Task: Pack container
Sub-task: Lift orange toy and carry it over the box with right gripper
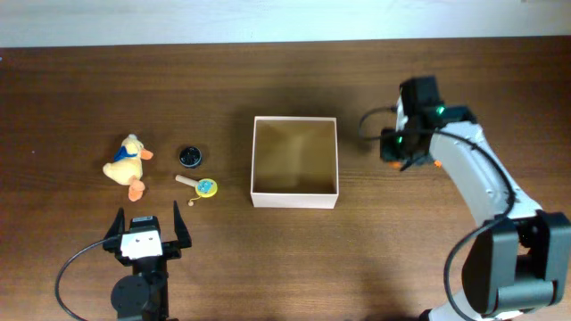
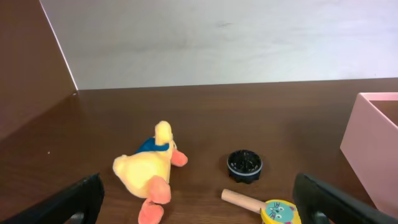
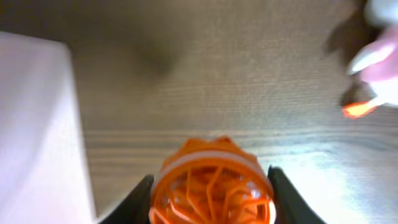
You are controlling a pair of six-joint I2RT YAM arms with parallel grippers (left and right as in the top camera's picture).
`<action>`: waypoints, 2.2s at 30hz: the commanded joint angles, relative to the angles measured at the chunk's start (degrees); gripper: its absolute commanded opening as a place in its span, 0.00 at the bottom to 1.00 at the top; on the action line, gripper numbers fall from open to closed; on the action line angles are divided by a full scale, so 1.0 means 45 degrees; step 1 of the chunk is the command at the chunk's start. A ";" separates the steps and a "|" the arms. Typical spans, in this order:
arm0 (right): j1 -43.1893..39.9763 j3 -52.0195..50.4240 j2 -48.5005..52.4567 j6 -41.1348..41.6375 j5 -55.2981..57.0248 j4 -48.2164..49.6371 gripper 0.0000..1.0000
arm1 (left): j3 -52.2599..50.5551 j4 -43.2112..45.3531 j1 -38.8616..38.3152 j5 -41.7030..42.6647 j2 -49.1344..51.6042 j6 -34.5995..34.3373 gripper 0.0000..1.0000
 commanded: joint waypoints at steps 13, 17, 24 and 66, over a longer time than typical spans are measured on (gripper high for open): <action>0.3308 0.3274 0.0024 -0.0296 0.0588 -0.0840 0.32 | -0.0068 -0.0005 0.0010 0.0180 -0.0107 0.0117 0.99; 0.4289 0.3274 0.0194 -0.0301 0.1671 -0.0330 0.32 | -0.0068 -0.0005 0.0010 0.0180 -0.0107 0.0117 0.99; 0.4673 0.3264 0.1039 -0.0301 0.1923 0.0141 0.31 | -0.0068 -0.0005 0.0010 0.0180 -0.0107 0.0112 0.99; 0.5231 0.3249 0.3876 -0.1671 0.1277 0.1938 0.27 | -0.0068 -0.0005 0.0010 0.0180 -0.0107 0.0112 0.99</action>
